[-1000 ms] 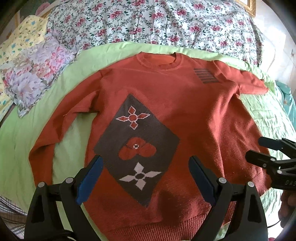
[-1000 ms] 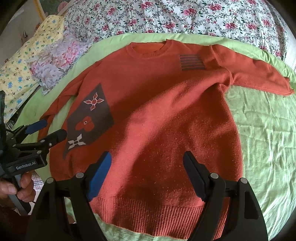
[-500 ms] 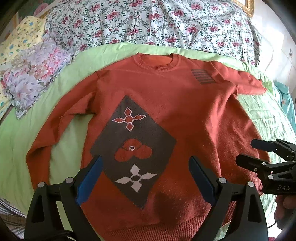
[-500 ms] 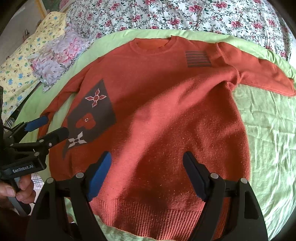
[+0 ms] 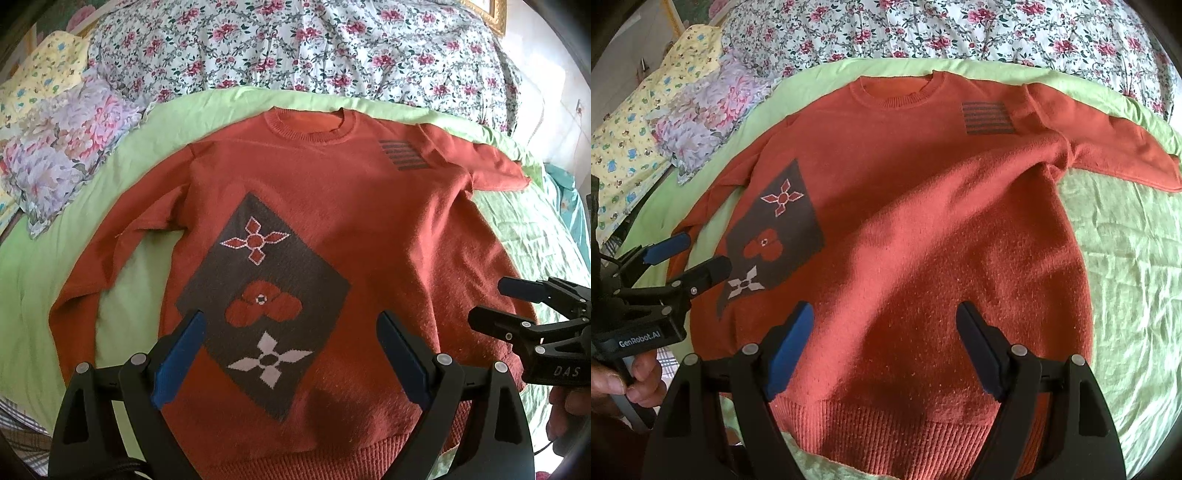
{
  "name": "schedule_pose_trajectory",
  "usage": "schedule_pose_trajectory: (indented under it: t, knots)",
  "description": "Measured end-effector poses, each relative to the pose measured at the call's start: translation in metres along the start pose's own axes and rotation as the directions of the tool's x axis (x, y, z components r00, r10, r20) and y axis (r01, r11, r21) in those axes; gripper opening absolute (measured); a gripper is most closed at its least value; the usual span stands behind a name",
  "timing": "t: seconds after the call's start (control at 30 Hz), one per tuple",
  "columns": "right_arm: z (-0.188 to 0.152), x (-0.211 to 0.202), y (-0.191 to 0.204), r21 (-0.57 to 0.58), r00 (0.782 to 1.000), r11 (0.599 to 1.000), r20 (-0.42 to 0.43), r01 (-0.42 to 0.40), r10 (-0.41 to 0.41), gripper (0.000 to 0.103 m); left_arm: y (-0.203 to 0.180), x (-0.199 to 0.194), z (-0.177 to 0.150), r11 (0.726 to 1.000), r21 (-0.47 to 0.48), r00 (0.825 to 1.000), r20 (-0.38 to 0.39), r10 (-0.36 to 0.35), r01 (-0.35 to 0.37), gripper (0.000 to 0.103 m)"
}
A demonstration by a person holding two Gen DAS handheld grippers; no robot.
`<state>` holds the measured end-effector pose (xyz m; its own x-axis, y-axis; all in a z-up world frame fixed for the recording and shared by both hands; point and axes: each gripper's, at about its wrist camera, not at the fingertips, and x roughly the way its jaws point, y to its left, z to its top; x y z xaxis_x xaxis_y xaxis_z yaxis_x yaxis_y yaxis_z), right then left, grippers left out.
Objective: Fold small clothes
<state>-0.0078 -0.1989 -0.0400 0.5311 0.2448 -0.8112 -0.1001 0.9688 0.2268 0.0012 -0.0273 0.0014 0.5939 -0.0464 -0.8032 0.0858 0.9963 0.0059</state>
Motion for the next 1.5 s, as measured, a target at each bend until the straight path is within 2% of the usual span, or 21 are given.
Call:
schedule_pose_trajectory:
  t: [0.4, 0.6, 0.77, 1.0, 1.27, 1.37, 1.5]
  knots:
    - [0.003, 0.001, -0.004, 0.019, 1.0, 1.0, 0.001, -0.003, 0.003, 0.08, 0.0, 0.008, 0.002, 1.0, -0.011, 1.0, -0.024, -0.014, 0.013, 0.094]
    - [0.003, 0.0, -0.03, 0.099, 1.0, 0.995, 0.008, -0.005, 0.004, 0.08, -0.002, 0.016, 0.008, 1.0, -0.009, 0.999, -0.041, -0.026, 0.025, 0.094]
    - [0.006, -0.008, -0.061, 0.16, 0.999, 0.987, 0.026, 0.025, -0.03, 0.08, -0.001, 0.027, 0.017, 1.0, -0.007, 0.998, -0.055, -0.029, 0.028, 0.094]
    - [0.019, -0.019, -0.129, 0.293, 0.995, 0.953, 0.05, 0.073, -0.092, 0.08, 0.005, 0.05, 0.038, 1.0, -0.028, 0.997, -0.075, -0.008, 0.006, 0.094]
    - [0.055, -0.031, -0.217, 0.348, 0.975, 0.923, 0.083, 0.164, -0.204, 0.08, 0.008, 0.079, 0.076, 0.999, -0.048, 0.997, -0.08, 0.015, -0.019, 0.094]
    - [0.069, -0.034, -0.266, 0.411, 0.97, 0.894, 0.078, 0.181, -0.232, 0.08, 0.008, 0.095, 0.094, 0.998, -0.048, 0.995, -0.088, 0.039, -0.044, 0.094]
    - [0.085, -0.039, -0.337, 0.514, 0.958, 0.835, 0.081, 0.196, -0.275, 0.08, 0.008, 0.115, 0.116, 0.996, -0.052, 0.993, -0.09, 0.07, -0.075, 0.094]
